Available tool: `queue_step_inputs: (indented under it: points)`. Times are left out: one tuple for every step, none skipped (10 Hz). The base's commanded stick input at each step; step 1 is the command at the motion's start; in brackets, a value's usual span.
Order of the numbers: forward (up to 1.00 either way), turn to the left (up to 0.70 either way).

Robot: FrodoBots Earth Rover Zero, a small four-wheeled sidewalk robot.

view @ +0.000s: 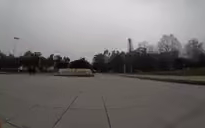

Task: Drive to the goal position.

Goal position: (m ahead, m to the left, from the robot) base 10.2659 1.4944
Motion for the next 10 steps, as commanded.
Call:
queue_step_inputs:
  points:
    - [0.70, -0.01]
    - [0.70, -0.01]
    - [0.70, -0.01]
    - [0.70, -0.01]
    - [0.70, -0.01]
    - [0.70, -0.01]
    - [0.70, -0.01]
    - [0.70, -0.01]
    - [0.70, -0.01]
    - [0.70, -0.01]
